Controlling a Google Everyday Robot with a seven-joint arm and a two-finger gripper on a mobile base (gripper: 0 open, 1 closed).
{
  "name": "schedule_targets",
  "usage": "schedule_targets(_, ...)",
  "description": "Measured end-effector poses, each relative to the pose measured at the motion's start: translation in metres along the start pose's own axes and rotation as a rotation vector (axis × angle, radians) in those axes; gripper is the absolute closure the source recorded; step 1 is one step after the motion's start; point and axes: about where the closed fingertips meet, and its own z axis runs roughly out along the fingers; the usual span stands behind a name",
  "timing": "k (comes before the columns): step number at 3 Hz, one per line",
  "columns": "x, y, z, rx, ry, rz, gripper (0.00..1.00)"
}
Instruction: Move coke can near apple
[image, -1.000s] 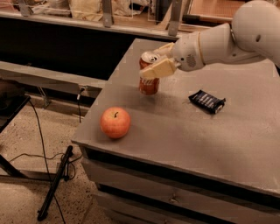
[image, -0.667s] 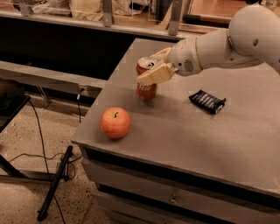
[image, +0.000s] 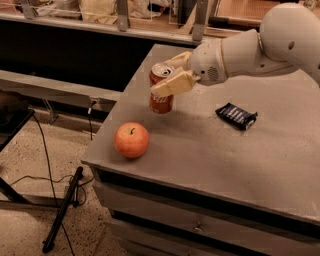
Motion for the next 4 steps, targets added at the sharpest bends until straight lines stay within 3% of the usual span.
schedule_targets(1,-0.015,0.025,0.005,-0.069,-0.010,-0.066,1.00)
schedule_targets(2,-0.015,0.044,0.012,-0.138,0.027,-0.103,1.00)
schedule_targets(4,-0.001,0.057,0.035,-0.271,0.071,-0.101,1.00)
